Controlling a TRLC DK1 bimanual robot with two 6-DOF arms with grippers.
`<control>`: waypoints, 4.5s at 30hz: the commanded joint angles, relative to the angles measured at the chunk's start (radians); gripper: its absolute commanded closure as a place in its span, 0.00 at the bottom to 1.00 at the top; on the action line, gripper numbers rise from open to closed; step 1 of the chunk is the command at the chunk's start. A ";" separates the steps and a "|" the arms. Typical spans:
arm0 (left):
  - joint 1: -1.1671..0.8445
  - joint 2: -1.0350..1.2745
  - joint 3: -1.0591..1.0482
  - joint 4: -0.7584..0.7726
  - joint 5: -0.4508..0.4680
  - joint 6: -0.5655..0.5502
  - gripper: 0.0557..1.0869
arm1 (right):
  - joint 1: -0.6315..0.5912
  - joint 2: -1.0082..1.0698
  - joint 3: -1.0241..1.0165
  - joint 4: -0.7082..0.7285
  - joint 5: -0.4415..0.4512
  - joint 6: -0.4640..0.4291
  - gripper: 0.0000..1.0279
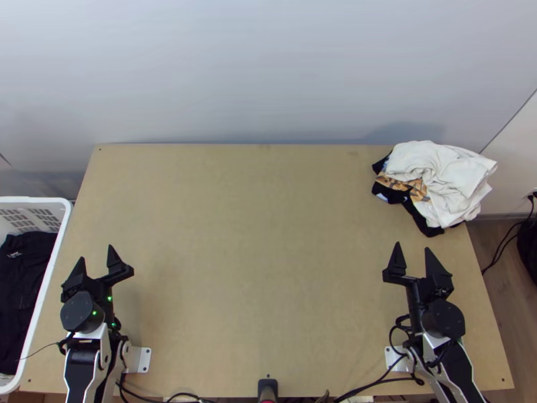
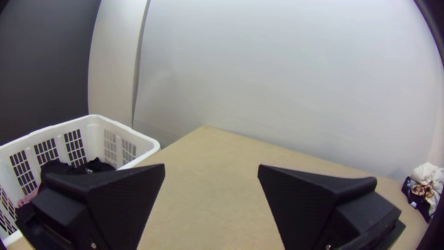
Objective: Fold the t-shirt
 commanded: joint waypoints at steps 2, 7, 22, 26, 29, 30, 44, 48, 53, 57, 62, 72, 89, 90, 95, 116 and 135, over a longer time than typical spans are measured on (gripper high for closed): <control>0.000 0.000 0.000 0.000 -0.001 0.002 0.05 | 0.000 0.000 0.000 0.001 0.000 -0.001 0.04; 0.000 0.000 0.000 0.000 -0.001 0.002 0.05 | 0.000 0.000 0.000 0.001 0.000 0.000 0.04; 0.000 0.000 0.000 0.000 -0.001 0.002 0.05 | 0.005 -0.001 0.000 0.001 -0.001 0.031 0.04; 0.000 0.000 0.000 0.000 -0.001 0.002 0.05 | 0.031 -0.001 0.000 -0.001 -0.001 0.069 0.04; -0.006 0.000 0.000 0.000 0.009 -0.010 0.05 | -0.019 -0.001 0.000 0.002 -0.014 0.184 0.04; -0.007 0.000 0.000 0.000 0.011 -0.010 0.05 | -0.047 -0.001 0.000 0.004 -0.014 0.221 0.04; -0.020 -0.001 0.032 0.034 -0.049 0.091 0.05 | -0.067 -0.004 -0.001 0.392 -0.006 -0.414 0.04; -0.049 0.000 0.057 0.081 -0.054 0.214 0.05 | -0.056 0.000 0.058 0.332 -0.001 -0.403 0.04; -0.075 0.002 0.146 -0.040 -0.055 0.237 0.05 | -0.056 0.025 0.175 0.186 0.026 -0.354 0.04; -0.021 0.046 0.241 -0.083 -0.057 0.234 0.05 | -0.036 0.068 0.278 0.039 0.029 -0.337 0.04; 0.049 0.298 0.468 -0.175 -0.058 0.189 0.05 | -0.112 0.195 0.367 -0.015 0.034 -0.340 0.04; 0.181 0.595 0.776 -0.209 -0.058 0.112 0.05 | -0.076 0.552 0.695 -0.329 0.031 -0.219 0.04; 0.971 1.178 1.009 -0.042 0.209 0.069 0.05 | -0.050 0.629 0.796 -0.365 0.026 0.006 0.04; 0.996 1.207 1.008 -0.019 0.209 0.065 0.05 | -0.052 0.629 0.798 -0.365 0.028 0.006 0.04; 1.116 1.396 1.005 0.043 0.209 0.030 0.05 | -0.055 0.638 0.798 -0.384 0.026 0.006 0.04; 1.192 1.968 1.046 0.235 0.206 -0.041 0.08 | -0.053 0.709 0.838 -0.452 0.028 -0.015 0.04; 1.189 2.208 1.105 0.216 0.204 -0.104 0.08 | -0.055 0.736 0.853 -0.492 0.042 -0.032 0.04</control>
